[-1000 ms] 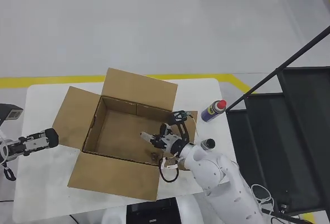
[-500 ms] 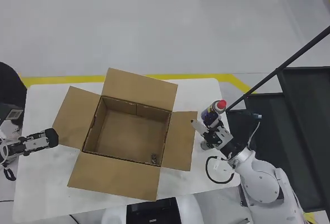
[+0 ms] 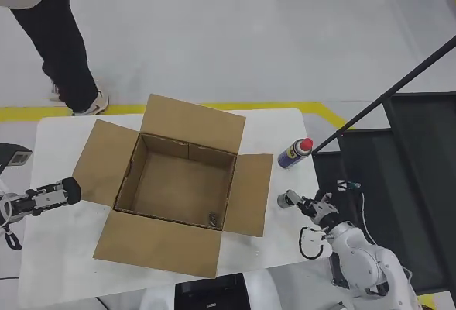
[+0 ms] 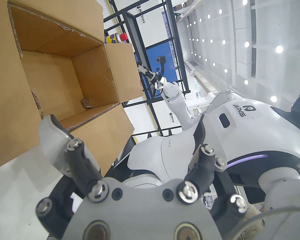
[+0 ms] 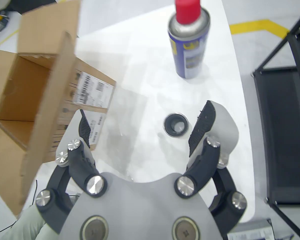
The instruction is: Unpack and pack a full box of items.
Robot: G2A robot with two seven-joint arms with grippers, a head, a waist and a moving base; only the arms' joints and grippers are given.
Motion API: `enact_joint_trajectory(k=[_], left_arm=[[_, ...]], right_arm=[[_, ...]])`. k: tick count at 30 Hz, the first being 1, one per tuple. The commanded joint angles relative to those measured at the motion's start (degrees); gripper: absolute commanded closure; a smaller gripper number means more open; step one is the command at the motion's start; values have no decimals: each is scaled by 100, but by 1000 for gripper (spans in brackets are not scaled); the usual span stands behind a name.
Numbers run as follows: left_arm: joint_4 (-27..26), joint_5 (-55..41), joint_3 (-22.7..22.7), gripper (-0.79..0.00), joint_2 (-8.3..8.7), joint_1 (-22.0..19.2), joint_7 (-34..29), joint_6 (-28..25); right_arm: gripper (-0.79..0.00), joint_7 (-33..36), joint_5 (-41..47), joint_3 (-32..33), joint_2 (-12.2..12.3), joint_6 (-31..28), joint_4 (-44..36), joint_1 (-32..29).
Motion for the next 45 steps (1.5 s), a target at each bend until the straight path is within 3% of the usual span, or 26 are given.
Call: enact_joint_trajectory(k=[1,7,13,26,27,29,30,31,45], left_arm=[[0,0,0,-785,0,0,0,0],[0,0,0,-785,0,0,0,0],[0,0,0,-785,0,0,0,0],[0,0,0,-785,0,0,0,0],[0,0,0,-785,0,0,0,0],[0,0,0,-785,0,0,0,0],[0,0,0,-785,0,0,0,0],[0,0,0,-785,0,0,0,0],[0,0,0,-785,0,0,0,0]], right_arm=[[-785,43,-128,-40,4,182,253,144],[-785,-76,-451,-305,-11,714,955,644],[-785,-56,-472,-626,-30,850,1497,1097],[-785,-7,-749,-1009,-49,1214,2133,1487],[-733,-9,-747,-1027,-50,1221,2156,1503],[-317,-35,-733,-1057,-52,1229,2199,1531],[-185,-48,-712,-1066,-54,1234,2214,1546],[-3,-71,-706,-1077,-55,1240,2227,1563],[0,-142,-757,-1156,-44,1275,2178,1613]])
